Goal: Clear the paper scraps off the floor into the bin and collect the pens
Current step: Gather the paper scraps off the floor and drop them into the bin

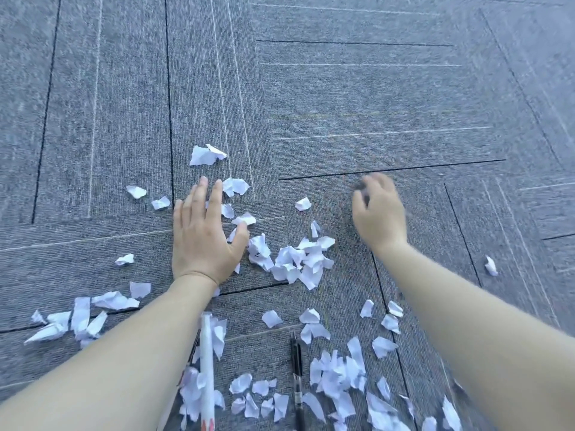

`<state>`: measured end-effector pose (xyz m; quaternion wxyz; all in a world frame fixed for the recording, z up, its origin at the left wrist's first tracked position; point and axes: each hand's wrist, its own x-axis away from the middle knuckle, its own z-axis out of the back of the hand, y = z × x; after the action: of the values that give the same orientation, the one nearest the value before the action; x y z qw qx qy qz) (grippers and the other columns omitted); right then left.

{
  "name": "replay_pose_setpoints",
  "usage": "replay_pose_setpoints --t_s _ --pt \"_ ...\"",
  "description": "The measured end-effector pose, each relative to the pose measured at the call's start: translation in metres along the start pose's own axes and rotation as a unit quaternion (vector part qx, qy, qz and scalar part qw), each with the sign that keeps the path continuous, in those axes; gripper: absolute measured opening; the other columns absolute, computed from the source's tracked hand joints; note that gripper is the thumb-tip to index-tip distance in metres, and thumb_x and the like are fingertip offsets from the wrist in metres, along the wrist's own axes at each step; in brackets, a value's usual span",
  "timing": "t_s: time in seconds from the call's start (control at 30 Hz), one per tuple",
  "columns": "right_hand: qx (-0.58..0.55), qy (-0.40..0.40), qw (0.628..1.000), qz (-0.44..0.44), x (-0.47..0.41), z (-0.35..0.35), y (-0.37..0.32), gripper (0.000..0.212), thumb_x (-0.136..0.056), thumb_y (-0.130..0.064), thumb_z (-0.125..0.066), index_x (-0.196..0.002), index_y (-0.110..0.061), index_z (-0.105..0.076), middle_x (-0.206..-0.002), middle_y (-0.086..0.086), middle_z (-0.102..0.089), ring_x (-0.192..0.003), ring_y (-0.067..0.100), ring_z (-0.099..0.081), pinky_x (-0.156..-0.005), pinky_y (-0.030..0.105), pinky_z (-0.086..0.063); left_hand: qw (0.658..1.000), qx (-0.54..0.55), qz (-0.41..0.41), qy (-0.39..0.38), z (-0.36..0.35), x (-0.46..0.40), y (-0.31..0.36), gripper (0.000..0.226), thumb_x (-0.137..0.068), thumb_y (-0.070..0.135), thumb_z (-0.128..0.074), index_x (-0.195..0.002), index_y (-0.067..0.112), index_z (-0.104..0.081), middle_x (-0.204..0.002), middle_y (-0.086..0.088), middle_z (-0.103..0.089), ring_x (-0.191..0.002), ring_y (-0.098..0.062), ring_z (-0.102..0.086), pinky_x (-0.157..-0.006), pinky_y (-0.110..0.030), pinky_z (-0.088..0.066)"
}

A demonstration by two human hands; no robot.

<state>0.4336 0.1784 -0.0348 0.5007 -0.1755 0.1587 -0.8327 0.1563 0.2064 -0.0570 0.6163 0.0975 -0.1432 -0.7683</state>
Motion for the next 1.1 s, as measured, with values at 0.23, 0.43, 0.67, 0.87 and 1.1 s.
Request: replay_pose_setpoints --t_s 0.23,0.43,0.67,0.87,1.1 --pt "-0.051 -0.081 0.948 0.303 0.031 -0.045 -0.109 0.042 -0.094 -0.013 -0.045 -0.135 -0.015 -0.052 -0.150 0.004 -0.041 -0.140 0.024 -0.031 -0.111 0.034 -0.026 1.000 0.010 0.003 0.005 0.001 0.000 0.000 0.075 -0.080 0.039 -0.028 -0.149 0.013 -0.019 -0.158 -0.008 -0.016 -0.144 -0.025 -0.013 -0.118 -0.044 -0.006" --pt "0.159 -0.243 0.877 0.382 -0.038 -0.066 -0.194 0.071 -0.089 -0.003 -0.033 -0.152 -0.030 -0.018 -0.163 -0.007 0.000 -0.149 0.015 0.005 -0.120 0.040 -0.003 0.999 0.032 0.007 0.007 0.001 0.001 -0.001 0.072 -0.079 0.022 -0.037 -0.147 0.006 -0.021 -0.156 -0.011 -0.017 -0.143 -0.029 -0.014 -0.117 -0.046 -0.010" --pt "0.149 -0.199 0.898 0.363 0.011 -0.052 -0.148 0.052 -0.089 -0.004 -0.041 -0.139 -0.016 -0.049 -0.149 -0.004 -0.040 -0.130 0.019 -0.044 -0.100 0.035 -0.039 0.999 0.041 0.007 0.029 0.001 0.002 -0.002 0.068 -0.081 0.027 -0.034 -0.144 0.005 -0.025 -0.156 -0.013 -0.017 -0.143 -0.029 -0.011 -0.118 -0.045 -0.012" --pt "0.042 -0.067 0.948 0.308 0.058 -0.025 -0.079 0.034 -0.085 -0.022 -0.039 -0.105 -0.016 -0.066 -0.128 0.007 -0.057 -0.119 0.031 -0.045 -0.095 0.047 -0.044 1.000 0.023 -0.007 0.014 0.001 0.000 -0.003 0.078 -0.078 0.041 -0.022 -0.149 0.008 -0.016 -0.158 -0.012 -0.012 -0.145 -0.026 -0.008 -0.118 -0.045 -0.009" --pt "0.100 -0.204 0.950 0.214 0.038 -0.039 -0.093 0.056 -0.096 -0.053 -0.036 -0.149 -0.036 -0.028 -0.163 -0.005 -0.006 -0.149 0.024 0.004 -0.118 0.044 0.002 1.000 0.001 -0.019 0.012 -0.005 -0.001 -0.006 0.069 -0.087 0.042 -0.033 -0.150 0.022 -0.015 -0.159 -0.009 -0.009 -0.145 -0.026 -0.006 -0.118 -0.045 -0.005"
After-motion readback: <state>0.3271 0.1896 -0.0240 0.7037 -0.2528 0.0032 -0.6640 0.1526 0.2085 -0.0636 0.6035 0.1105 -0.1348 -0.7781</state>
